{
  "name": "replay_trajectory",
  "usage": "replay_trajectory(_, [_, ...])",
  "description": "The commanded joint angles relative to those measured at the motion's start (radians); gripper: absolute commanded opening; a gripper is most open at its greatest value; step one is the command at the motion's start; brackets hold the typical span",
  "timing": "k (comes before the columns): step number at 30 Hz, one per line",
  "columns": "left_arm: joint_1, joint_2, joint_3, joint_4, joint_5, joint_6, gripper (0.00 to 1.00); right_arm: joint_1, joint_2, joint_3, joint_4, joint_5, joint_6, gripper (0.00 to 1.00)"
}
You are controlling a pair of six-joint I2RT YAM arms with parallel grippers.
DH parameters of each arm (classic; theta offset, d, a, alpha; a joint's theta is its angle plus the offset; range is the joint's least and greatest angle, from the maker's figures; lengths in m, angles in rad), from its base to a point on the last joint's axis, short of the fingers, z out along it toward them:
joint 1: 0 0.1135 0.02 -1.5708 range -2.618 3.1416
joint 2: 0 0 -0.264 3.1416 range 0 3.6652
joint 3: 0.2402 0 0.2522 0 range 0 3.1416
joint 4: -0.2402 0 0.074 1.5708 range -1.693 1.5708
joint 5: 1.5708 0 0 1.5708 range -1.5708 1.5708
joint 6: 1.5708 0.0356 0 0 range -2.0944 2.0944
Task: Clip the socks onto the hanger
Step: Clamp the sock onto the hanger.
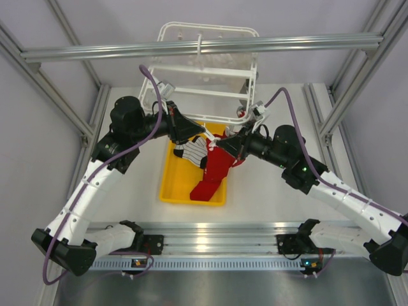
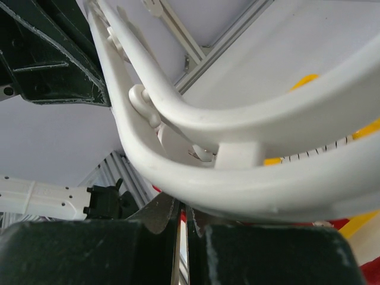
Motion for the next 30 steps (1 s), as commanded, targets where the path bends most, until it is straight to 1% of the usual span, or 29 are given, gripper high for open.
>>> replay_trajectory(1, [-0.016,-0.002,-0.019,-0.096,0.131,0.001,0.13,-0.013,-0.006,0.069,0.079,-0.006,0.009,0.00])
replay_trajectory(2, [-0.018,-0.005,-0.016,-0.099,0.125,0.004,0.19,-0.013,-0.006,0.069,0.081,-0.004,0.008,0.00])
replay_trajectory(4, [-0.018,-0.007,-0.013,-0.105,0.113,0.004,0.27,-0.014,-0.005,0.070,0.079,-0.003,0.006,0.00])
replay_trajectory(5, [-0.018,-0.007,-0.011,-0.105,0.108,0.003,0.34,-0.016,-0.005,0.069,0.082,-0.001,0.005,0.00])
replay_trajectory(7, [-0.018,-0.010,-0.010,-0.105,0.092,-0.004,0.39,-0.018,-0.003,0.069,0.082,0.002,0.005,0.00])
replay_trajectory(9, [-0.016,-0.015,-0.010,-0.103,0.079,-0.008,0.48,-0.019,-0.002,0.067,0.081,0.000,0.005,0.00])
replay_trajectory(11, [-0.018,-0.022,-0.008,-0.106,0.061,-0.005,0.51,-0.019,-0.003,0.066,0.075,0.006,0.000,0.00])
replay_trajectory(12, [-0.018,-0.025,-0.010,-0.105,0.055,-0.005,0.54,-0.022,-0.003,0.066,0.073,0.008,-0.003,0.00])
replay_trajectory(15, [-0.015,-0.036,-0.010,-0.111,0.042,-0.004,0.57,-0.025,-0.006,0.060,0.064,0.014,-0.009,0.00])
replay_trajectory(18, [-0.013,-0.053,-0.013,-0.119,0.038,-0.008,0.62,-0.028,-0.009,0.052,0.064,0.016,-0.024,0.00])
replay_trajectory(19, [-0.010,-0.054,-0.014,-0.119,0.036,-0.011,0.66,-0.030,-0.008,0.052,0.061,0.017,-0.035,0.00])
replay_trajectory(22, [0.002,-0.074,-0.021,-0.125,0.044,-0.030,0.72,-0.030,-0.002,0.044,0.046,0.031,-0.069,0.00])
replay_trajectory(23, [0.004,-0.087,-0.021,-0.129,0.033,-0.037,0.77,-0.031,-0.002,0.037,0.041,0.037,-0.076,0.00])
replay_trajectory(26, [0.017,-0.114,-0.025,-0.133,0.024,-0.059,0.78,-0.036,-0.003,0.023,0.041,0.052,-0.106,0.00])
replay_trajectory(30, [0.023,-0.156,-0.034,-0.143,-0.026,-0.082,0.78,-0.059,-0.003,0.014,0.040,0.058,-0.127,0.00])
